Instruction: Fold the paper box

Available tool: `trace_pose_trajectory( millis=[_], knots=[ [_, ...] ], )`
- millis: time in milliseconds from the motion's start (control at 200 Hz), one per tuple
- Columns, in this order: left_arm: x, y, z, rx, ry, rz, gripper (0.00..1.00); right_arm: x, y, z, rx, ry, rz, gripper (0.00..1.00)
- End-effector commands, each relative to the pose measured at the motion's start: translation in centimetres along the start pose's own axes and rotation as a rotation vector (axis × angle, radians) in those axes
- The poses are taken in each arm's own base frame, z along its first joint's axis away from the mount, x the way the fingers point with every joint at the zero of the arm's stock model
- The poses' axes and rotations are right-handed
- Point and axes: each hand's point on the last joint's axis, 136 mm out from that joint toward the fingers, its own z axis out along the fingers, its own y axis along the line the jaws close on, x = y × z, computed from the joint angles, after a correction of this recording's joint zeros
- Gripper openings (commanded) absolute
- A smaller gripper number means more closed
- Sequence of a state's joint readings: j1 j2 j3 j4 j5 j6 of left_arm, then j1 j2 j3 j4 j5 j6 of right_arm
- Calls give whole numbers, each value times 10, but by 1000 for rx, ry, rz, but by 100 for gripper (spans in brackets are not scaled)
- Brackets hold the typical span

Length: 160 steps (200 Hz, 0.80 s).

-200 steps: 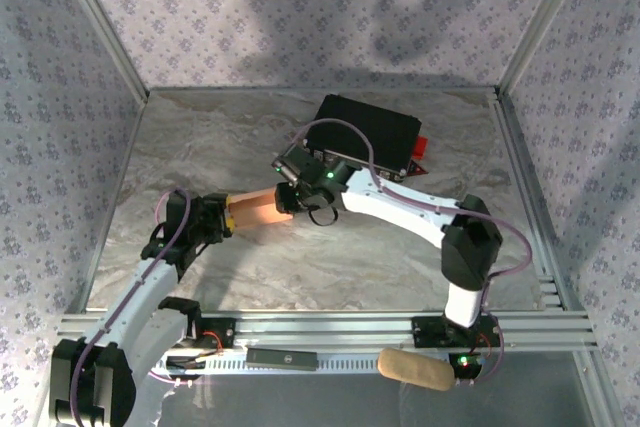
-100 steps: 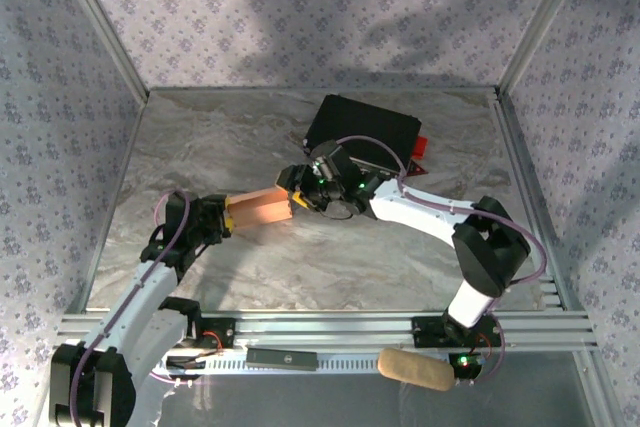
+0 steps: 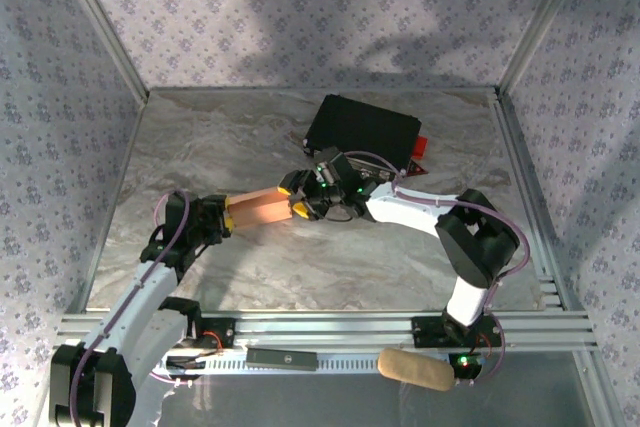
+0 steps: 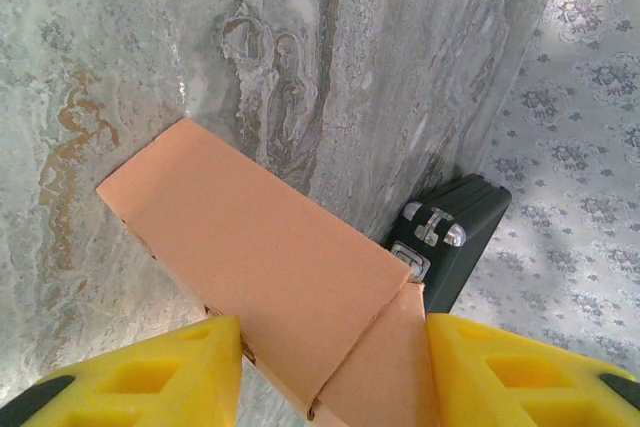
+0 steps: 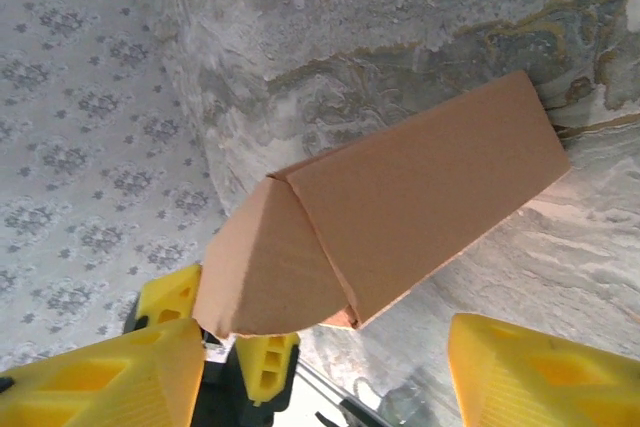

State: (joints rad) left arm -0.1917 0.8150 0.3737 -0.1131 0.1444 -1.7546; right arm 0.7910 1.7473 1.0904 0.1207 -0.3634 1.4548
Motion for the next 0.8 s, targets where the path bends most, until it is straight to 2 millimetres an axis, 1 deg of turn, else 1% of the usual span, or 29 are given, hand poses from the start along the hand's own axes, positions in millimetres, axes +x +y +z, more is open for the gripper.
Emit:
trace_pose_trajectory(
  millis=[0, 115, 205, 300, 425, 545, 595, 700, 795],
  knots=[
    [-5, 7, -3, -28, -26, -9, 49, -4, -9, 10, -16, 18, 56, 63],
    [-5, 6, -4, -27, -27, -4, 49, -7, -15, 13, -17, 18, 70, 59],
    [-4, 6, -4, -27, -23, 0, 49, -8, -21, 14, -10, 13, 77, 51],
    [-4, 6, -4, -26, -21, 7, 49, -7, -25, 15, -7, 13, 84, 47],
    [-3, 8, -5, -31, -15, 21, 50, -6, -31, 17, 6, 15, 86, 44],
    [-1, 5, -9, -21, -9, 58, 55, -7, -37, 18, 16, 10, 92, 39],
    [0, 4, -12, -23, -5, 79, 59, -9, -40, 17, 25, 6, 95, 38],
    [3, 0, -21, -34, 4, 142, 69, -9, -45, 18, 37, 2, 99, 36],
    [5, -1, -31, -58, 12, 223, 72, -9, -46, 18, 41, 4, 99, 35]
  ],
)
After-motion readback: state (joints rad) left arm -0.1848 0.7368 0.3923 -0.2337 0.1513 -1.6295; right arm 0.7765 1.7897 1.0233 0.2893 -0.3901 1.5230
